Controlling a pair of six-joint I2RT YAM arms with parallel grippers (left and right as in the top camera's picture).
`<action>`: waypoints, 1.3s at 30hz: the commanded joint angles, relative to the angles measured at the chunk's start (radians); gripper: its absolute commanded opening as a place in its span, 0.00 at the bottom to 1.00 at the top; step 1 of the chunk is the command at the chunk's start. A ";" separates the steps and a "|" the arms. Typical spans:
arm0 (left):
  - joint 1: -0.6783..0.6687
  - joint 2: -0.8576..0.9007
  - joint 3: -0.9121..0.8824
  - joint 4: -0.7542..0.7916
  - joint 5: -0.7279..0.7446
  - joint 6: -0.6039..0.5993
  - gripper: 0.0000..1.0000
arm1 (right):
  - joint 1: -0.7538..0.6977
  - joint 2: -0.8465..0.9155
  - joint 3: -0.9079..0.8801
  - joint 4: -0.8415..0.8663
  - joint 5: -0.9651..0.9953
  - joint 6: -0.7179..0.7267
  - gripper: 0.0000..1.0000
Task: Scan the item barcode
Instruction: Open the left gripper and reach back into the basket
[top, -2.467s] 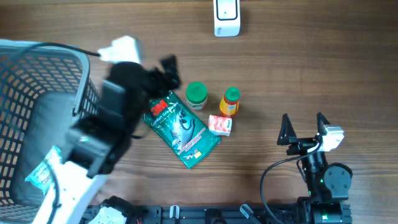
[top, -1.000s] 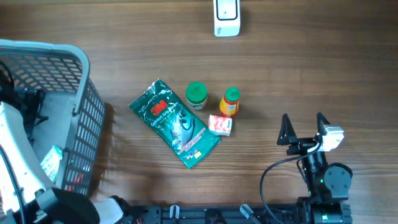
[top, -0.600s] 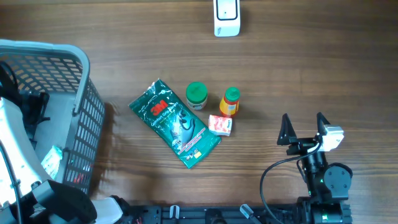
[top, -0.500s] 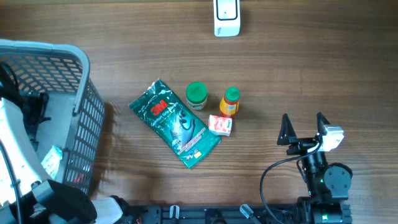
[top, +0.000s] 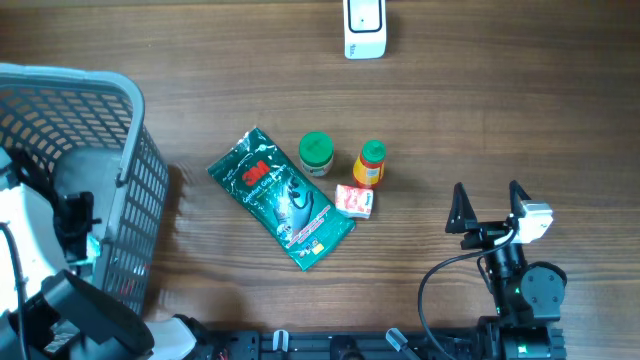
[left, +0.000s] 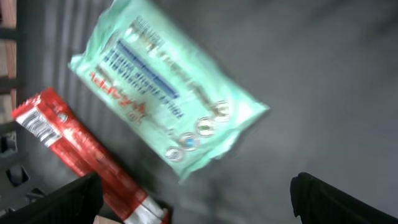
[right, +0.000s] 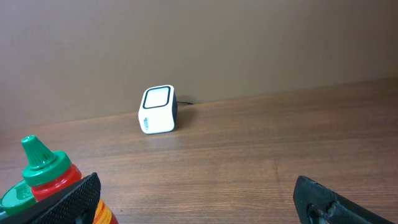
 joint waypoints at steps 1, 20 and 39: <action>0.012 0.007 -0.063 0.002 -0.013 -0.093 0.97 | -0.005 -0.002 -0.001 0.003 0.013 0.010 1.00; 0.070 0.007 -0.156 0.187 -0.180 -0.260 1.00 | -0.005 -0.002 -0.001 0.003 0.013 0.010 1.00; 0.070 -0.047 -0.274 0.301 -0.117 -0.138 0.43 | -0.005 -0.002 -0.001 0.003 0.013 0.010 1.00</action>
